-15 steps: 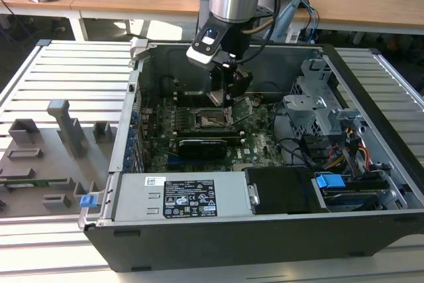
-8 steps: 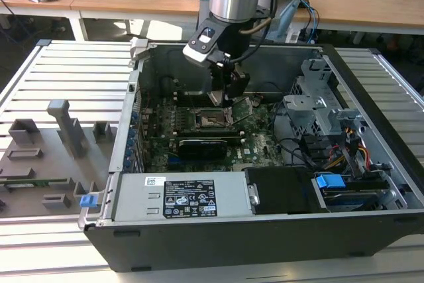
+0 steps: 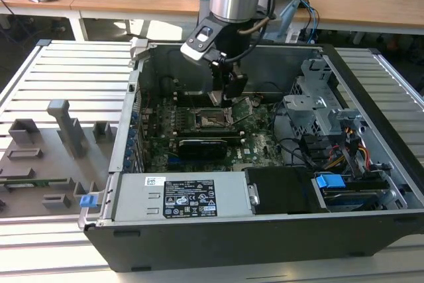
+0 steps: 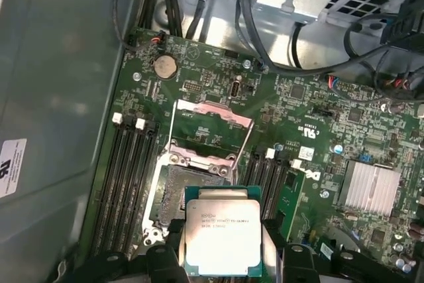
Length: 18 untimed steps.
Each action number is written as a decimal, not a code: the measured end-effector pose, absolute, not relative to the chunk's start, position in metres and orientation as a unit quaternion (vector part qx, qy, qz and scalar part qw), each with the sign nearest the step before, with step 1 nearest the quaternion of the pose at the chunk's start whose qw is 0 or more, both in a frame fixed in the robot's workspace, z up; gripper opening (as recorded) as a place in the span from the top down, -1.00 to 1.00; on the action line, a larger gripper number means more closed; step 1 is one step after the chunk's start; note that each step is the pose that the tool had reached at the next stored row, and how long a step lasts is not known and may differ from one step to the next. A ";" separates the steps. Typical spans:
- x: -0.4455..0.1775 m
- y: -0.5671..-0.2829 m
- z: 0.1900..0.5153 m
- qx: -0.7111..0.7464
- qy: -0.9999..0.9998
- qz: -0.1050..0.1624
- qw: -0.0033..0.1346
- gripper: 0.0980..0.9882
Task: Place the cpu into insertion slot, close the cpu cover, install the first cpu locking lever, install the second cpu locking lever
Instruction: 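Place the cpu into insertion slot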
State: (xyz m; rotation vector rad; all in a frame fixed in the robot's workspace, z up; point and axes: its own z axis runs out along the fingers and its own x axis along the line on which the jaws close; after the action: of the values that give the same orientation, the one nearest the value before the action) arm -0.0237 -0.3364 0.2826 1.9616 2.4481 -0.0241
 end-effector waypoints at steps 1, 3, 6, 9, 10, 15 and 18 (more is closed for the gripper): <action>-0.024 -0.336 0.283 0.628 0.778 -0.008 0.002 0.00; -0.023 -0.336 0.283 0.637 0.771 -0.008 0.002 0.00; -0.023 -0.336 0.283 0.650 0.760 -0.009 0.003 0.00; -0.023 -0.336 0.283 0.667 0.745 -0.010 0.003 0.00; -0.022 -0.336 0.283 0.673 0.740 -0.010 0.004 0.00; -0.022 -0.336 0.283 0.696 0.718 -0.011 0.004 0.00; -0.022 -0.336 0.283 0.708 0.707 -0.011 0.004 0.00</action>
State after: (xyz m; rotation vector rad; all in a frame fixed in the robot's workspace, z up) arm -0.0219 -0.3364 0.2826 2.2169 2.2138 -0.0359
